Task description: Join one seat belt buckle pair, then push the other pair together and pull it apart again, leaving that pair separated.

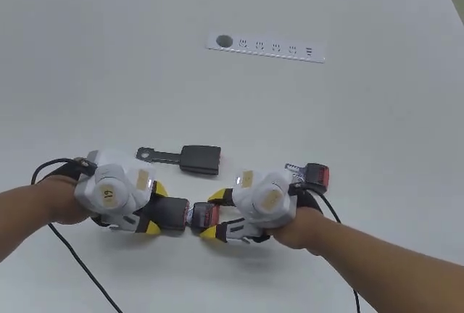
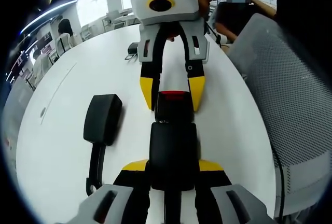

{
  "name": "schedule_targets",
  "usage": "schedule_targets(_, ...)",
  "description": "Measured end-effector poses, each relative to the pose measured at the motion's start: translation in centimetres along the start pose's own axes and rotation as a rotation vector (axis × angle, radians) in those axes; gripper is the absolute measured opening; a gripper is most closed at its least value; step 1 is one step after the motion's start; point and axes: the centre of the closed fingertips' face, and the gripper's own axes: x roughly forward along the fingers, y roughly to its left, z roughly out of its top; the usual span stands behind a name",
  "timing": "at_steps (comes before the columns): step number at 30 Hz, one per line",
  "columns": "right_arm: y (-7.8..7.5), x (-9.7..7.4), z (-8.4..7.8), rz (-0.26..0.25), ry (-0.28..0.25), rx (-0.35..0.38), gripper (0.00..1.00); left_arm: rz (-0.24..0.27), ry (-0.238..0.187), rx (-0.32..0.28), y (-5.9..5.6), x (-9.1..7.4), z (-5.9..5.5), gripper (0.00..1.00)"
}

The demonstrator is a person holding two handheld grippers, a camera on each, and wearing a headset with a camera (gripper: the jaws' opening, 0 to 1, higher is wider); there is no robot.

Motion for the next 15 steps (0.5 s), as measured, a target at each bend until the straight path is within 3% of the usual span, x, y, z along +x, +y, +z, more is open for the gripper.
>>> schedule_targets(15,0.06,-0.05,-0.05,-0.017,-0.03,-0.029,0.33,0.012,-0.043,-0.015,0.05,-0.17,-0.15,0.34)
